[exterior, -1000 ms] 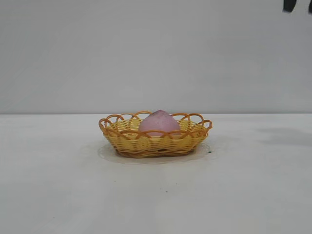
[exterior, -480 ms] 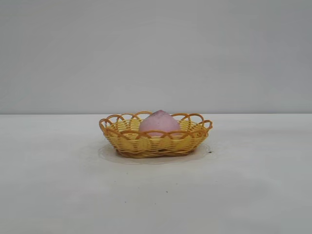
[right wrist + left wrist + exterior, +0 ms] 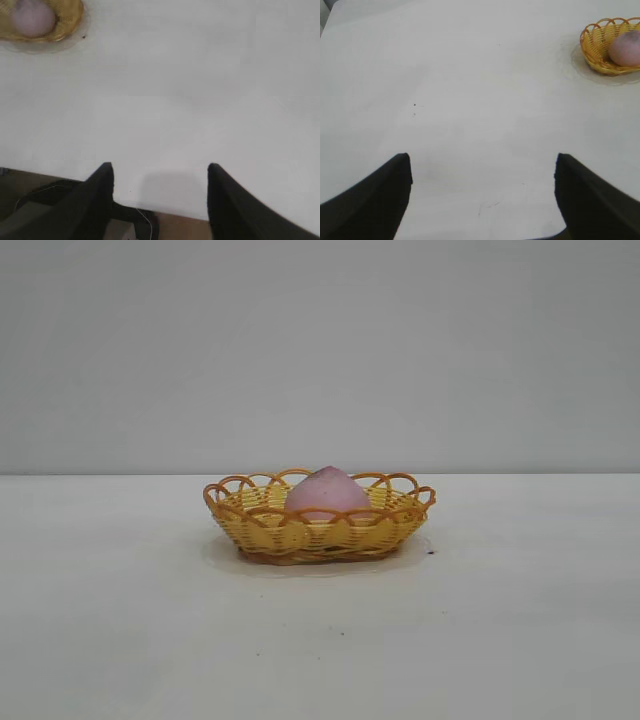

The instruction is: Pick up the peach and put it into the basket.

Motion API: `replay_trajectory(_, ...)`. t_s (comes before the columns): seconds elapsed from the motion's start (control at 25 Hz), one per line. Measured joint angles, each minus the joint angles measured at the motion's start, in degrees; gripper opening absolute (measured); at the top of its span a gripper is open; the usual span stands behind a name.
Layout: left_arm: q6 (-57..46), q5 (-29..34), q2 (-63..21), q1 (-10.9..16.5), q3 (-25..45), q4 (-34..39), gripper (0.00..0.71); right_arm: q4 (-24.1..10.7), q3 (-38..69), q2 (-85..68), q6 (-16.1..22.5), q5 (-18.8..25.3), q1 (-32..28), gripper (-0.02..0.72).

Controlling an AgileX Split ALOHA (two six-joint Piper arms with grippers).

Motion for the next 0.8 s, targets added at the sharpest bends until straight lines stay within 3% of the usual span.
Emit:
replay_trajectory(0.24,0.0,0.0,0.0,0.0,0.0,0.0,0.519,0.1,10.3,-11.9,0.0,-3.3,0.0,0.347)
replay_trajectory(0.44,0.0,0.0,0.0,0.0,0.0,0.0,0.519,0.3,11.8,-17.2,0.0,-6.4,0.0,0.347)
replay_trajectory(0.8,0.0,0.0,0.0,0.0,0.0,0.0,0.519,0.3,12.4,-27.0,0.0,-6.8,0.0,0.347)
